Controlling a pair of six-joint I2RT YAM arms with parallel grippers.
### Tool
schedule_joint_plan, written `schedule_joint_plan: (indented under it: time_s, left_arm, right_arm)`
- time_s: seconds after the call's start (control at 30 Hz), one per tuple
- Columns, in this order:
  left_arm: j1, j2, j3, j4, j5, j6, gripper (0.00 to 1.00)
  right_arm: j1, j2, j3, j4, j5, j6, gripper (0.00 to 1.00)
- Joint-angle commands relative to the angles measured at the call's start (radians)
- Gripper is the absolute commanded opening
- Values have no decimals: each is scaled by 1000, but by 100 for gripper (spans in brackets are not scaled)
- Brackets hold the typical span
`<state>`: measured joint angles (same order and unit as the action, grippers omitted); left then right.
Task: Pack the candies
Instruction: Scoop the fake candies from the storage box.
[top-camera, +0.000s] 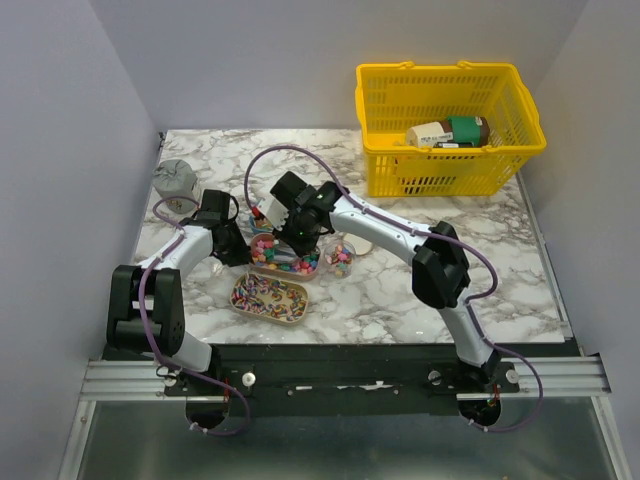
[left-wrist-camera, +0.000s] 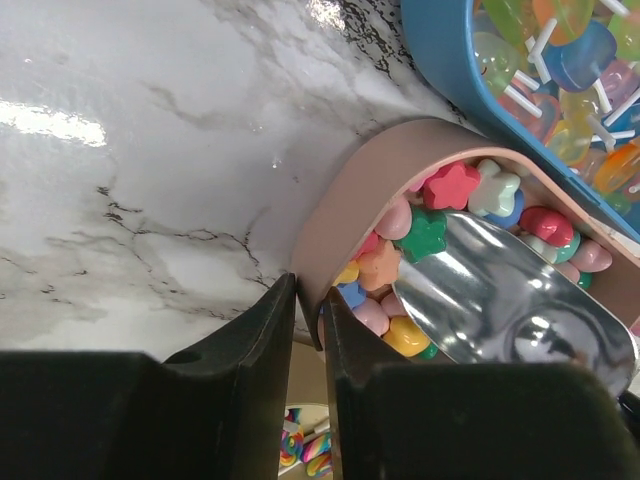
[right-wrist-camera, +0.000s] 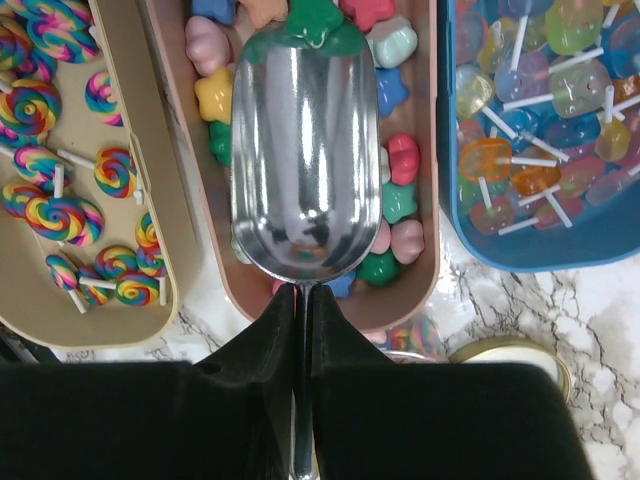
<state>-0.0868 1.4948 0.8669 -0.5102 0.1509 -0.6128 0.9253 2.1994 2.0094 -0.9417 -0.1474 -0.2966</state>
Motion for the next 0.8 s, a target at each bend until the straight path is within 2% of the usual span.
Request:
schedule_joint_plan:
  time_s: [0.0, 0.43, 0.6, 0.77]
  left_arm:
    - [2, 10, -2, 6, 24, 22, 26]
    - [2, -7, -5, 16, 29, 28, 24]
    - [2, -33, -8, 22, 6, 18, 35]
    - [4, -56, -16, 29, 0, 15, 36]
  right_arm:
    - [4, 42, 12, 49, -84, -16, 1]
    - [3, 56, -63, 207, -52, 56, 1]
    - [3, -7, -170, 326, -6, 89, 1]
    - [3, -62, -274, 405, 38, 106, 1]
